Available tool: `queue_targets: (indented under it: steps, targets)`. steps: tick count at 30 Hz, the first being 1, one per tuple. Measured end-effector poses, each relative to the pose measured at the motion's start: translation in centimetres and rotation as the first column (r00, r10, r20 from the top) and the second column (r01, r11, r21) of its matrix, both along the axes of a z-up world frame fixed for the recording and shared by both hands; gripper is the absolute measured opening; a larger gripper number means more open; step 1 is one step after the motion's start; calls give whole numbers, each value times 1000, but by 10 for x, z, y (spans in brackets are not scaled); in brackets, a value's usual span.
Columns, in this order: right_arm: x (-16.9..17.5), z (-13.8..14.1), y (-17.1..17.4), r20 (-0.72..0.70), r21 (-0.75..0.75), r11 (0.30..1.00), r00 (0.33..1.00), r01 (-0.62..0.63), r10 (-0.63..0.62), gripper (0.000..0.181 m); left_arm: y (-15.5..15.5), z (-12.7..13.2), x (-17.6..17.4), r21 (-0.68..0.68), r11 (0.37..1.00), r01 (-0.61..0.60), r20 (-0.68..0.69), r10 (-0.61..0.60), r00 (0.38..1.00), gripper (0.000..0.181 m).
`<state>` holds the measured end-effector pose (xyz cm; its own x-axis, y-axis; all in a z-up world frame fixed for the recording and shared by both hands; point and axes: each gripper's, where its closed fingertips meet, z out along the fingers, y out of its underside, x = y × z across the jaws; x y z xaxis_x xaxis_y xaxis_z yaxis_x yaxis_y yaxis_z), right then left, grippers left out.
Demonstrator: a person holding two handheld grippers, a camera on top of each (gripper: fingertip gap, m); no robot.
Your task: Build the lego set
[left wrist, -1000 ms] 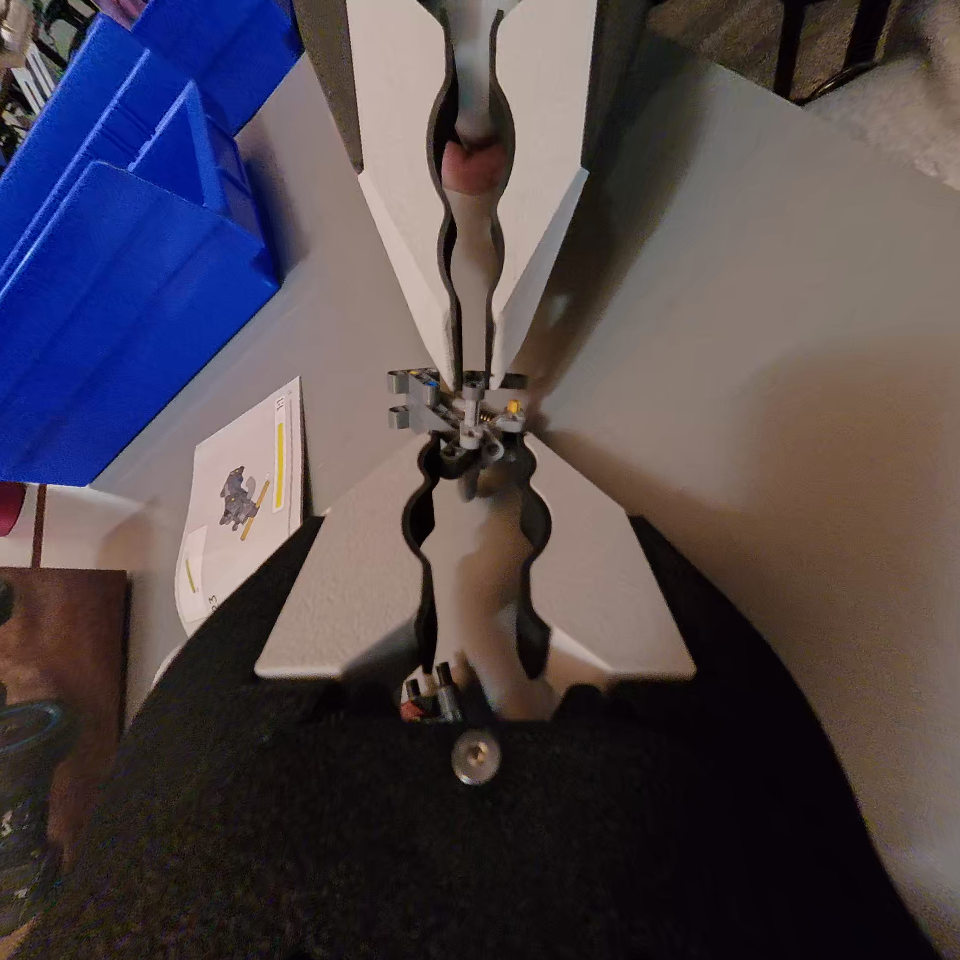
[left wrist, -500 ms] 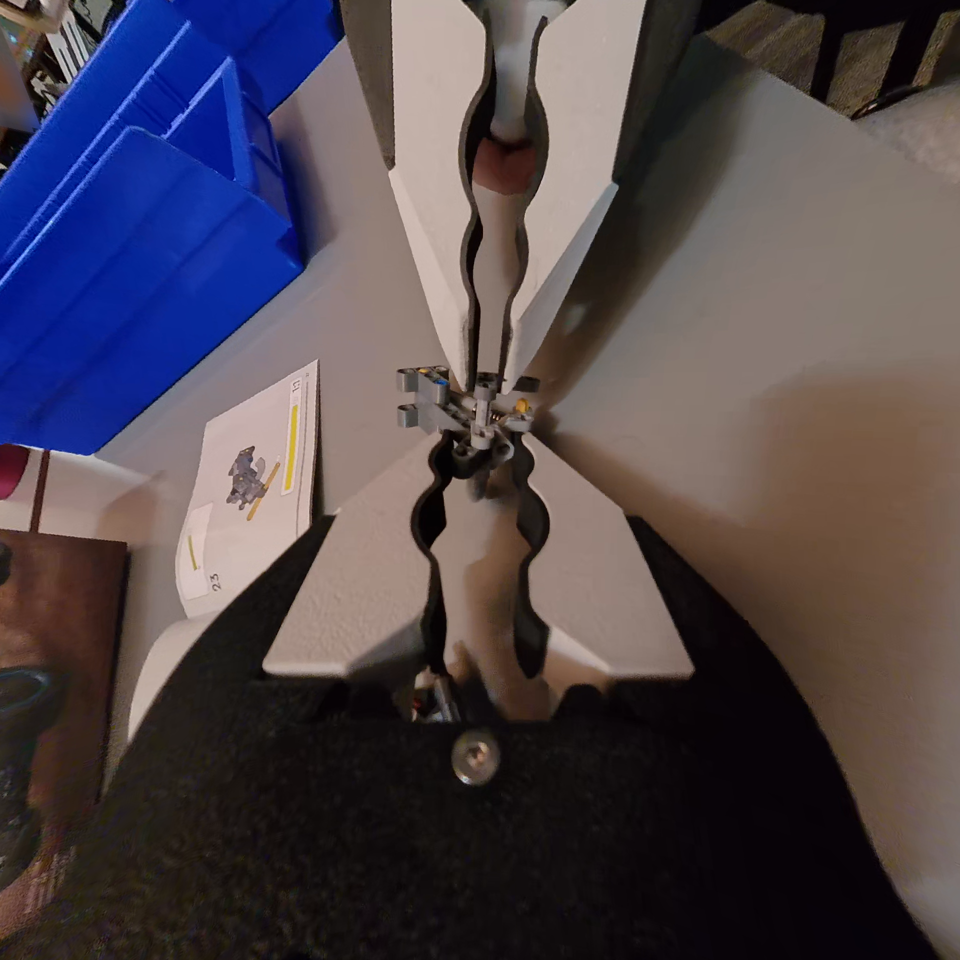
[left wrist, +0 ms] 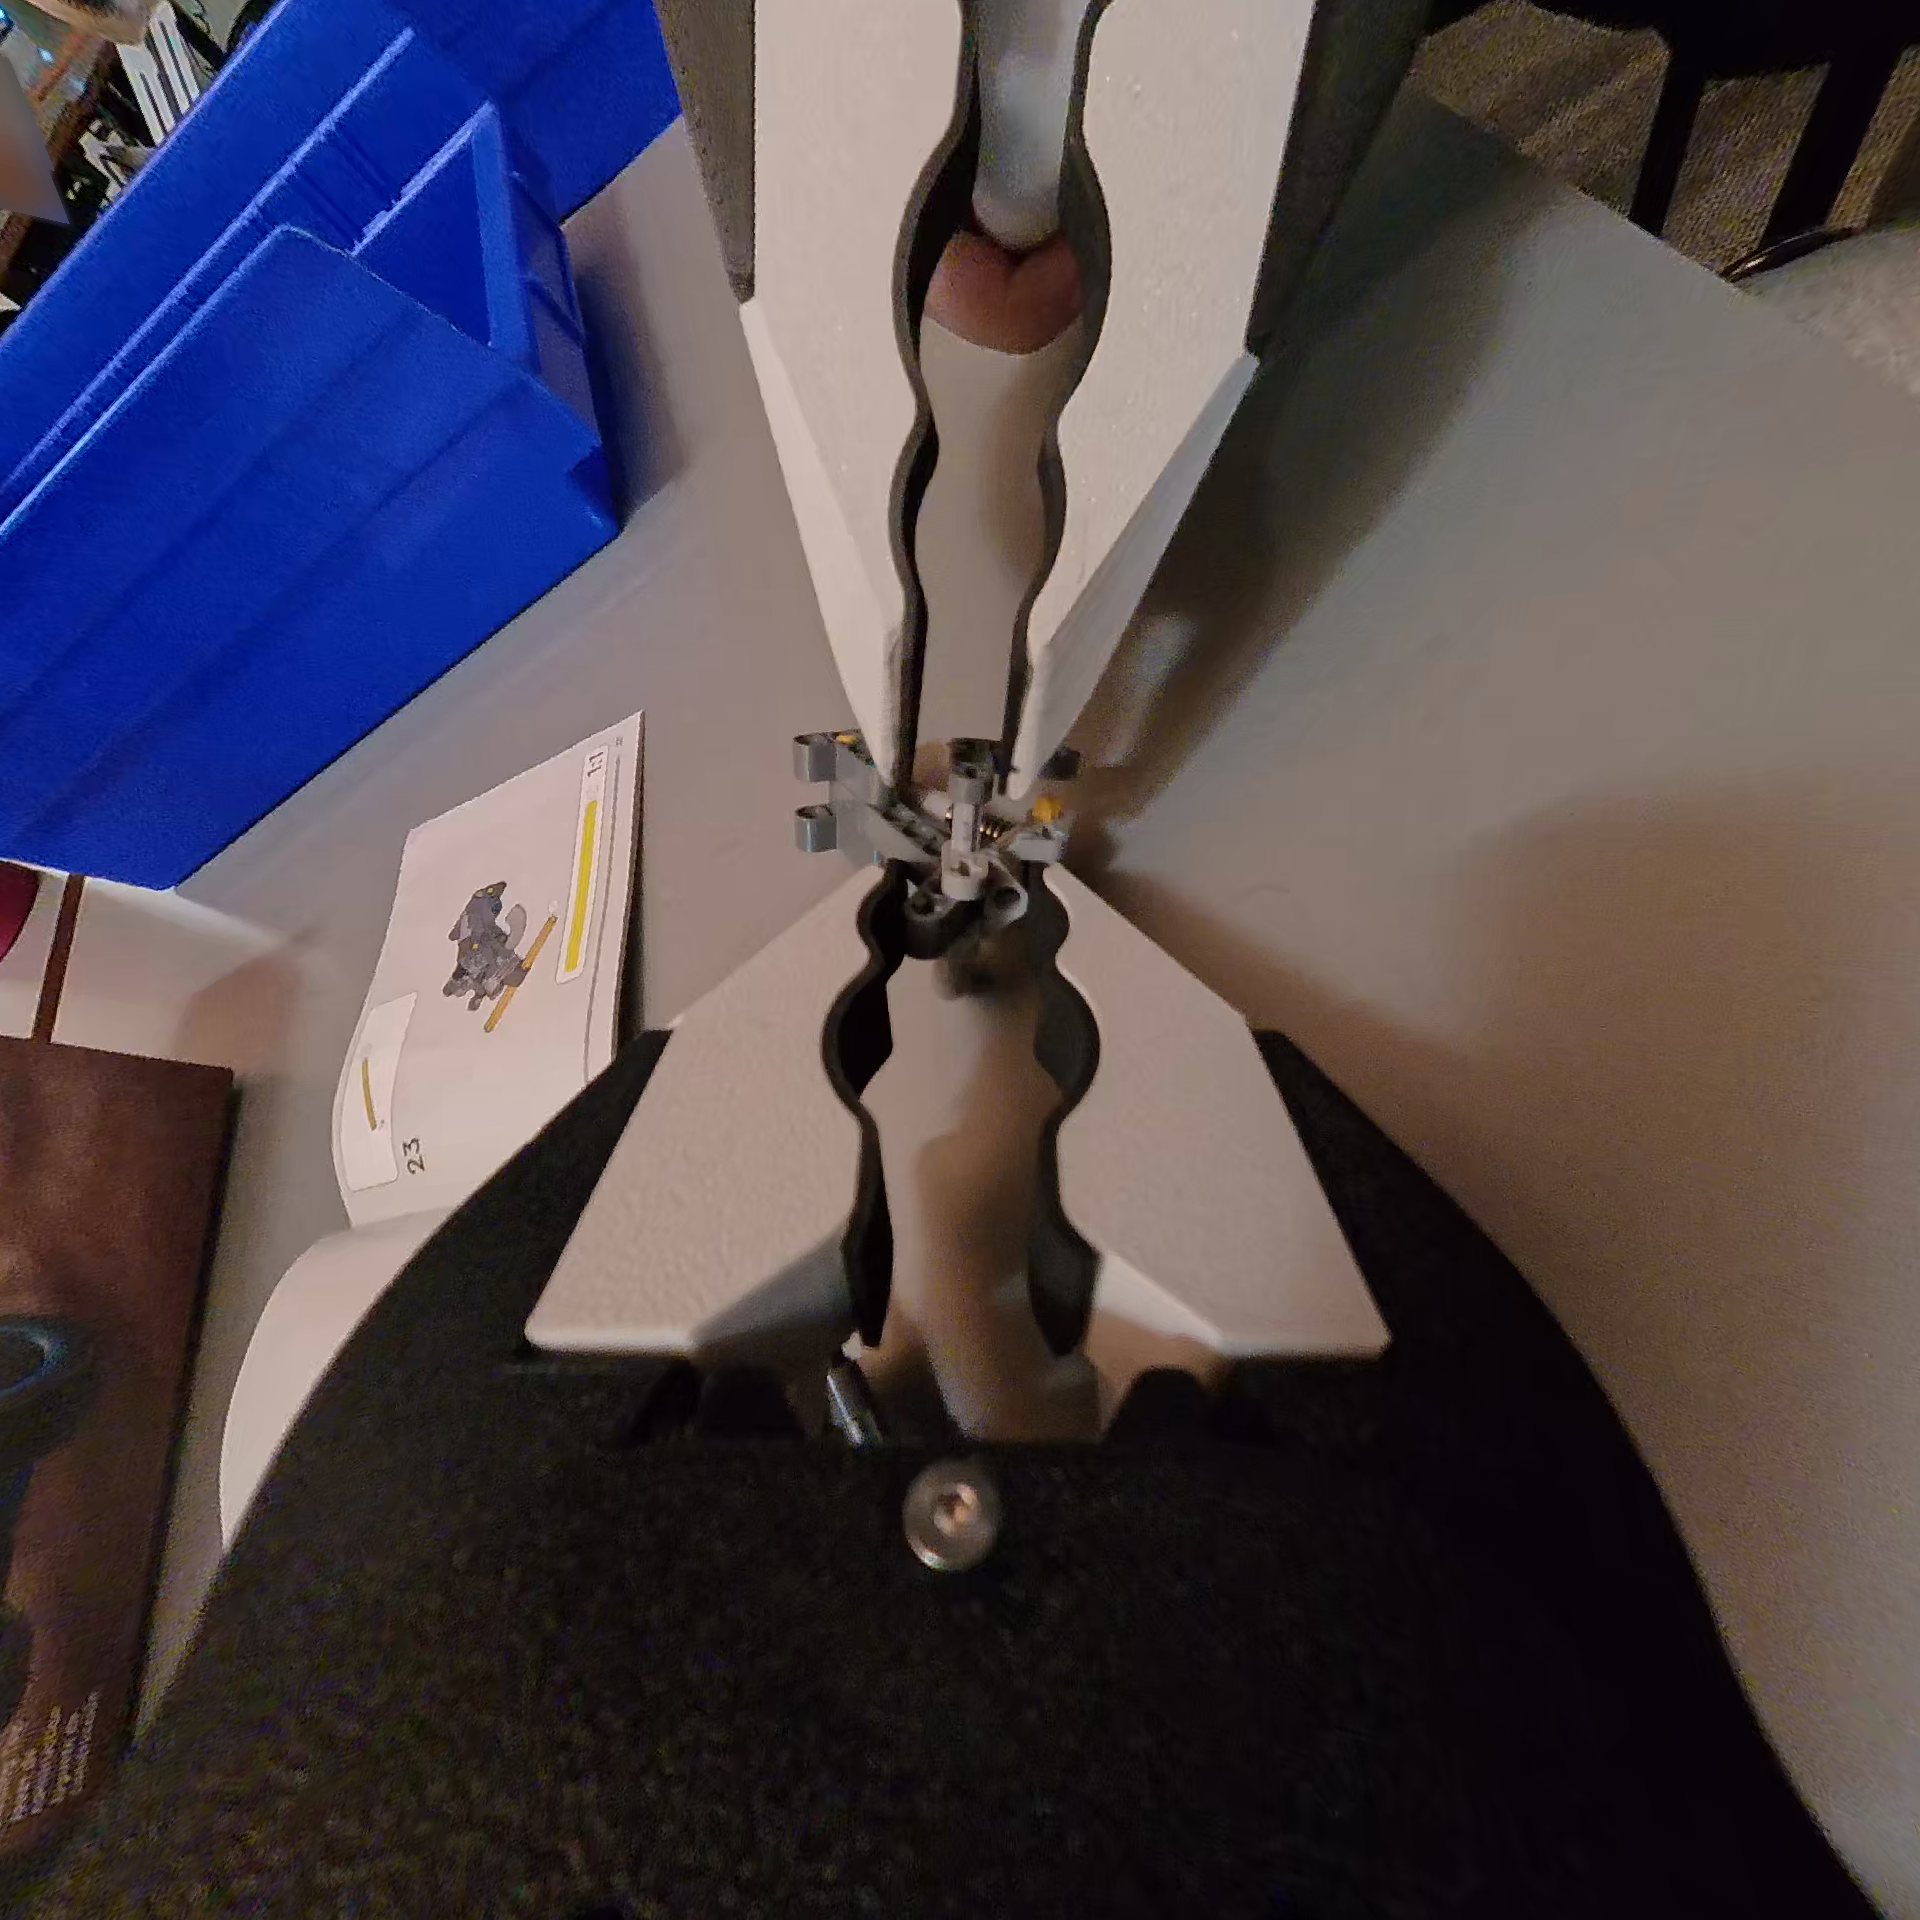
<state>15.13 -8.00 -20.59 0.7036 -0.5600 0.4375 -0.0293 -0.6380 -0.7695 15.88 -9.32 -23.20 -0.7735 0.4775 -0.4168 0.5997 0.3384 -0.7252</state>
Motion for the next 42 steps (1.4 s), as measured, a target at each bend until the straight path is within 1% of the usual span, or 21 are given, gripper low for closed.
queue_targets:
  steps: [2,3,7,10,15,17,19,24,28,29,30,32,34,35,37,38,40,42]
  targets:
    - [-1,-1,2,-12,11,1000,1000,-6,7,11,0,0,0,-1,1000,1,-10,-1,1000,20]
    - [0,-3,0,-16,3,1000,1000,-3,3,5,0,0,0,-3,1000,1,-12,-1,1000,20]
    - [0,-3,0,-26,8,1000,1000,-14,14,5,0,0,0,-5,1000,1,-12,-1,1000,20]
    - [0,-4,0,-45,-53,998,999,-18,16,5,0,0,0,-6,1000,-3,-22,3,1000,20]
    - [1,-6,-1,-125,-147,988,992,-49,31,6,0,0,0,-9,1000,-8,-17,8,1000,20]
    - [4,-11,1,-139,-183,982,990,-57,32,6,-1,0,0,-10,1000,-8,-15,8,1000,20]
    - [5,-11,1,-141,-175,982,989,-74,50,6,-1,0,0,-13,1000,-7,-14,7,1000,20]
    - [5,-10,2,-146,-127,990,988,-63,44,5,-1,0,1,-14,1000,-3,-18,3,1000,20]
    - [3,-9,1,-140,-135,989,989,-60,41,7,-1,0,1,-19,1000,1,-13,-1,1000,20]
    - [1,-6,-3,-138,-127,991,990,-46,28,21,-1,0,1,-19,1000,0,-12,-1,1000,20]
    - [-1,-3,-8,-147,-100,995,989,-18,3,28,-1,0,1,-19,1000,1,-12,-1,1000,20]
    - [-12,1,-16,-207,-26,1000,978,18,-23,28,-1,0,1,-16,1000,-1,-16,1,1000,20]
    - [-15,0,-24,-230,26,994,968,111,-102,26,-1,0,1,-14,1000,-3,-20,2,1000,21]
    - [-19,-5,-22,-266,55,989,957,137,-118,26,-1,0,1,-13,1000,-3,-23,3,1000,20]
    - [-24,-20,-20,-339,62,977,925,202,-169,27,-1,0,1,-10,1000,-6,-27,6,1000,20]
    - [-26,-25,-17,-352,67,973,918,219,-183,27,-1,0,1,-10,1000,-9,-27,8,1000,21]
    - [-23,-28,-12,-358,113,957,910,266,-210,18,-2,0,1,-12,1000,-13,-25,12,1000,21]
    - [-20,-26,-5,-356,174,949,915,264,-189,15,-2,0,1,-12,1000,-14,-26,14,1000,21]
